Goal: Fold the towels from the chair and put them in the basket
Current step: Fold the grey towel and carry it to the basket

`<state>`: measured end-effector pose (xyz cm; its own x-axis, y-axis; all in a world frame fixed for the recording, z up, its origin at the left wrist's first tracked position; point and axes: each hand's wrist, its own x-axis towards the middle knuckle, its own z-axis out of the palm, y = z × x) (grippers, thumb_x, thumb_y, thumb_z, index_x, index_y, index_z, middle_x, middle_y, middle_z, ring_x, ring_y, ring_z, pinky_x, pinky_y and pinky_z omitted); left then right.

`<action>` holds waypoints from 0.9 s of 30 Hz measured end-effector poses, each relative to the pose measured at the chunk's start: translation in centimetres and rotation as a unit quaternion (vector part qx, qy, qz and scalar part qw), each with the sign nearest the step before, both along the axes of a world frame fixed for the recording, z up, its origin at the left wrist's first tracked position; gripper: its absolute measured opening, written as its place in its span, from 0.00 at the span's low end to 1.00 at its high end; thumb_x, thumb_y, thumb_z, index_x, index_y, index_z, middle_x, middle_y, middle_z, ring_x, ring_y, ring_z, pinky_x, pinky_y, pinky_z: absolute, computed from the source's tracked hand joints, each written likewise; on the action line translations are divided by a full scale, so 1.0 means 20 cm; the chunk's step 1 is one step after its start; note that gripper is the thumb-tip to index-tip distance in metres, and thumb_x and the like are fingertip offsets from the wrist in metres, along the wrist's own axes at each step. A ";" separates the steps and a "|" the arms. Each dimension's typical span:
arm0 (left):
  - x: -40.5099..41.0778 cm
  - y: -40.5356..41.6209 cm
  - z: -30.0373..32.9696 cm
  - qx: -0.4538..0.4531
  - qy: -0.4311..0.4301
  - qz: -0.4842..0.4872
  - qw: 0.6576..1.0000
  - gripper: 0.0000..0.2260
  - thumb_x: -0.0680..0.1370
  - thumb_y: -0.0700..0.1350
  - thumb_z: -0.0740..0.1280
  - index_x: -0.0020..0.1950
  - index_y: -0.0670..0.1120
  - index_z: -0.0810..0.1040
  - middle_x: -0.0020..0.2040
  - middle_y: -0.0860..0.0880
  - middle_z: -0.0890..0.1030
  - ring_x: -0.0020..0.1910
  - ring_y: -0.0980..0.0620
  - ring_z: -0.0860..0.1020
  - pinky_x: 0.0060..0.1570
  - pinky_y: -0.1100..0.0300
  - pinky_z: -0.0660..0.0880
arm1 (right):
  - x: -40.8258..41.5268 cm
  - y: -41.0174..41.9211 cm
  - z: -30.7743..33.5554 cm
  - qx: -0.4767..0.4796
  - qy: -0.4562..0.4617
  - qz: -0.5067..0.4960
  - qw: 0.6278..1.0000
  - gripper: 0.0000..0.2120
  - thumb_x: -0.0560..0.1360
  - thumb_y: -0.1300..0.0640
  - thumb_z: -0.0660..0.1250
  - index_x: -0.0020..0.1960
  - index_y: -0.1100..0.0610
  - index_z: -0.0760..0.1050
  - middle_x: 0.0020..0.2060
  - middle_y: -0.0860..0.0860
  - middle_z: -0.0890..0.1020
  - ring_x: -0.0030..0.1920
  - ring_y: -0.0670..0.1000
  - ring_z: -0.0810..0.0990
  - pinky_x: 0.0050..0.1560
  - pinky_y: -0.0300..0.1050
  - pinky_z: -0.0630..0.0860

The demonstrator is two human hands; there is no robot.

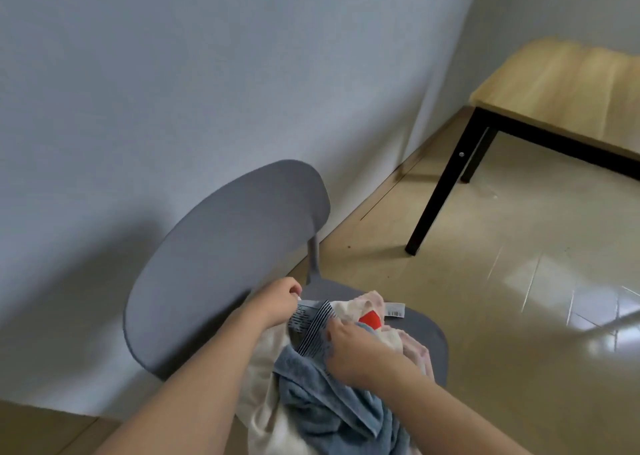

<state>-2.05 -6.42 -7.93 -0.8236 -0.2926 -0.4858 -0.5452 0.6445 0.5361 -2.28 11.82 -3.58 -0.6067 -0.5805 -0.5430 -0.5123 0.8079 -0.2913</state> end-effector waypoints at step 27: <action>0.74 0.35 1.19 0.028 0.493 -0.040 0.868 0.08 0.79 0.48 0.62 0.45 0.46 0.76 0.42 0.50 0.79 0.41 0.51 0.75 0.37 0.57 0.70 | 0.58 0.66 1.00 -0.465 0.320 -0.334 0.755 0.20 0.81 0.44 0.53 0.45 0.57 0.75 0.39 0.53 0.80 0.41 0.54 0.77 0.43 0.51 0.73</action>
